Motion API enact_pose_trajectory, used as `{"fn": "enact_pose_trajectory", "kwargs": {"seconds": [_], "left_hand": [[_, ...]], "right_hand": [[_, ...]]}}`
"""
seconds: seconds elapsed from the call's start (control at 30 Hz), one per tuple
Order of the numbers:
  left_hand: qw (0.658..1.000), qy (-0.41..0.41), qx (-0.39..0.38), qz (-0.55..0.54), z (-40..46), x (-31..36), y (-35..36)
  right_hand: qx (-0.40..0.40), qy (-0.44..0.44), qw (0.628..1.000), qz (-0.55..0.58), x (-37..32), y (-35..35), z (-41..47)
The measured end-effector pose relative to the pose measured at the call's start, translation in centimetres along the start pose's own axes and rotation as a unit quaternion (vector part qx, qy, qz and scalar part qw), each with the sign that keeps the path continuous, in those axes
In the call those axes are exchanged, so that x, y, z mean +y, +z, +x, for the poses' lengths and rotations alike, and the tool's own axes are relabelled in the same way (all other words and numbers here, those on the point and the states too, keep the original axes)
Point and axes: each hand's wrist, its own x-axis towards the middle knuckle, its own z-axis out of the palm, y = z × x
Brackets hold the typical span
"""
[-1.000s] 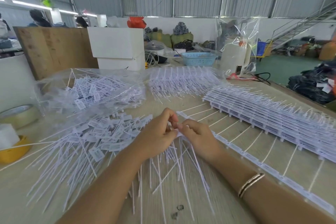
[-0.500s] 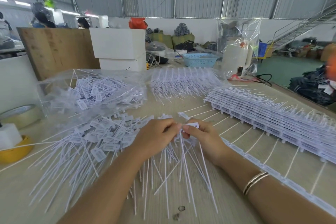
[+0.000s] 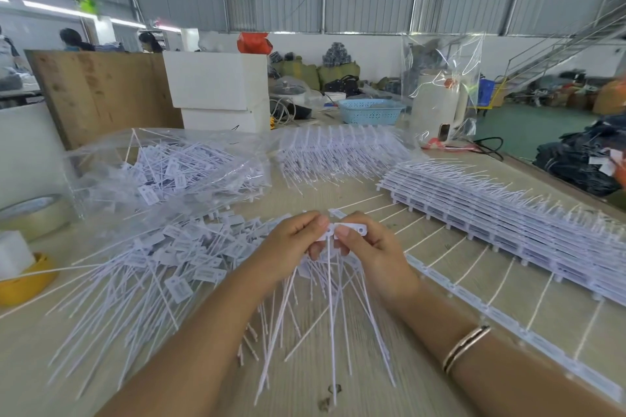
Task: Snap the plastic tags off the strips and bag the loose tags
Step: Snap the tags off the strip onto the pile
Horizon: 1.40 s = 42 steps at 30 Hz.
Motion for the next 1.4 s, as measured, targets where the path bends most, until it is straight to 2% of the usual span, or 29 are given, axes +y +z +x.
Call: {"fn": "enact_pose_trajectory", "kwargs": {"seconds": [0.13,0.2,0.3,0.37,0.47,0.5,0.57,0.67,0.83,0.93,1.0,1.1,1.23,1.33,1.4], "left_hand": [[0.991,-0.05,0.057,-0.106,0.2,0.0,-1.3],[0.988,-0.033,0.091,-0.121,0.5,-0.4,-2.6],[0.993,-0.012,0.09,-0.07,0.7,-0.8,-2.8],[0.996,-0.007,0.066,-0.055,0.8,-0.5,-2.3],[0.998,0.008,0.051,0.039,0.5,-0.3,-1.8],[0.996,0.016,0.048,0.075,0.4,-0.4,-1.7],[0.989,0.03,0.05,0.134,0.0,-0.4,-1.3],[0.983,0.044,0.04,0.175,-0.2,-0.3,-0.6],[0.974,0.072,0.0,0.213,-0.5,-0.4,0.2],[0.965,0.082,0.019,0.248,-0.6,-0.3,-0.5],[0.963,0.076,0.046,0.256,-0.4,-0.1,-1.0],[0.953,0.061,0.065,0.289,-0.3,-0.3,-0.9],[0.953,0.038,0.02,0.301,-0.3,-0.6,-1.0],[0.951,0.064,0.003,0.302,-0.3,-0.6,-1.0],[0.951,0.075,-0.008,0.301,-0.3,-0.5,-1.0]], "right_hand": [[0.049,-0.068,0.996,0.007,-0.4,-0.6,0.3],[0.054,-0.044,0.998,0.005,-0.3,-1.2,0.3],[0.038,0.051,0.997,-0.04,0.2,-1.5,0.2],[0.031,0.077,0.987,-0.137,0.6,-1.3,0.4],[-0.007,0.104,0.938,-0.329,1.4,-1.0,0.8],[-0.022,0.116,0.923,-0.367,1.5,-1.0,0.8],[-0.023,0.113,0.915,-0.387,1.5,-0.9,0.6],[0.026,0.076,0.942,-0.326,0.7,-0.6,0.2],[-0.009,0.08,0.942,-0.325,0.1,0.1,0.1],[0.03,0.086,0.977,-0.192,0.2,-0.3,0.2],[0.04,0.086,0.987,-0.129,0.1,-0.8,0.2],[0.012,0.099,0.985,-0.138,0.2,-0.7,0.1],[-0.014,0.087,0.992,-0.089,0.3,-0.6,0.1],[-0.051,0.092,0.993,-0.042,0.3,-1.2,0.2],[-0.089,0.111,0.989,-0.05,0.4,-1.5,0.3]]}}
